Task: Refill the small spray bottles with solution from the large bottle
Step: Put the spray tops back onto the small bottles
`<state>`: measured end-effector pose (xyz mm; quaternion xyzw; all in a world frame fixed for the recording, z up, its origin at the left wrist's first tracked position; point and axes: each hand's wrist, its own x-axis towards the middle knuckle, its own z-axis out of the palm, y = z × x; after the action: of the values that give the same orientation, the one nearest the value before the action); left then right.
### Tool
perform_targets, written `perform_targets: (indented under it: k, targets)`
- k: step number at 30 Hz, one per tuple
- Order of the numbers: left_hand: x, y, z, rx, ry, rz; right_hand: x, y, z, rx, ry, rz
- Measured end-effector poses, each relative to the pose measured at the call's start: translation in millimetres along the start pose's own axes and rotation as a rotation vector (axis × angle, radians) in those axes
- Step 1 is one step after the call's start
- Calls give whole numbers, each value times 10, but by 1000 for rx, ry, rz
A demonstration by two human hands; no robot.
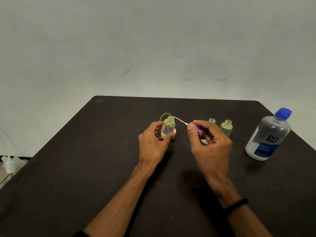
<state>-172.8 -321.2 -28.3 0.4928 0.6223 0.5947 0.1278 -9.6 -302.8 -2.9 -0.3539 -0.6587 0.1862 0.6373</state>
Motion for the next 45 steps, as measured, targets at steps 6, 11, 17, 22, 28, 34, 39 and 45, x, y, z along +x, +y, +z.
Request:
perform_targets:
  k: [6, 11, 17, 22, 28, 34, 39, 45]
  targets:
    - [3, -16, 3, 13, -5, 14, 4, -9, 13, -5, 0, -4]
    - [-13, 0, 7, 18, -39, 62, 23, -28, 43, -9, -1, 14]
    - [-88, 49, 45, -9, -98, 89, 80, -90, 26, 32, 39, 77]
    - [-142, 102, 85, -66, -141, 81, 202, -73, 49, 155, 68, 156]
    - [-156, 165, 104, -158, -242, 52, 278, -11, -1, 152, -31, 150]
    - [-181, 177, 98, -233, -347, 14, 237, 19, -72, 231, -91, 201]
    - [-192, 203, 80, -309, -388, -9, 266, 27, -132, 295, -121, 246]
    - [-192, 218, 73, -379, -425, -46, 256, 25, -154, 291, -187, 255]
